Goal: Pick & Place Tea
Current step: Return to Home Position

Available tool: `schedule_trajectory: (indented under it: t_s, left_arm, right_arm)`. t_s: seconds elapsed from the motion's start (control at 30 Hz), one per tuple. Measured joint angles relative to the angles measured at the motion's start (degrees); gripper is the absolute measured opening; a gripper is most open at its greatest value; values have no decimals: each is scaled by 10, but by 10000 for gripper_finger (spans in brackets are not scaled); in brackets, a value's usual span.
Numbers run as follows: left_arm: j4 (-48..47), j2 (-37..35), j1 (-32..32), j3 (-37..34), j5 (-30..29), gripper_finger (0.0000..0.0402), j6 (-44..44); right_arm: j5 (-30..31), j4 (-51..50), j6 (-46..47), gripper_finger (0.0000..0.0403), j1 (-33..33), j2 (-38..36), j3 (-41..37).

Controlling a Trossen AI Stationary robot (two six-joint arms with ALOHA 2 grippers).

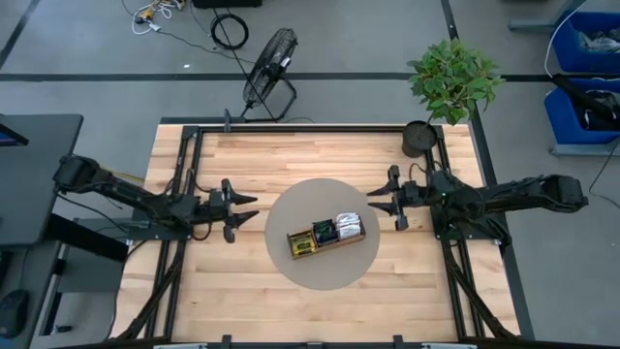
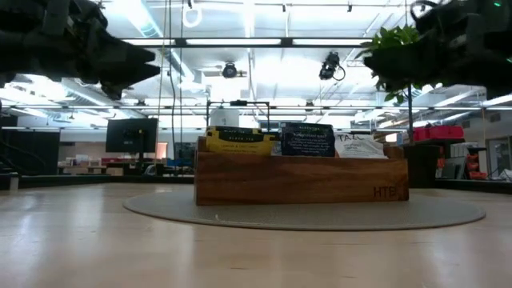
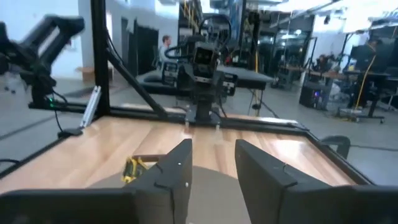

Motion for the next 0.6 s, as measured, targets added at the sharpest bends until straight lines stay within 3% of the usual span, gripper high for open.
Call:
schedule_trajectory:
  t_s: [0.1, 0.6]
  left_arm:
    - [-57, -40, 0, -1, 0, 193, -9]
    - [-267, -255, 0, 0, -25, 193, -7]
  right_arm:
    - [3, 5, 16, 130, 0, -32, -29]
    - [2, -201, 10, 130, 0, -190, -27]
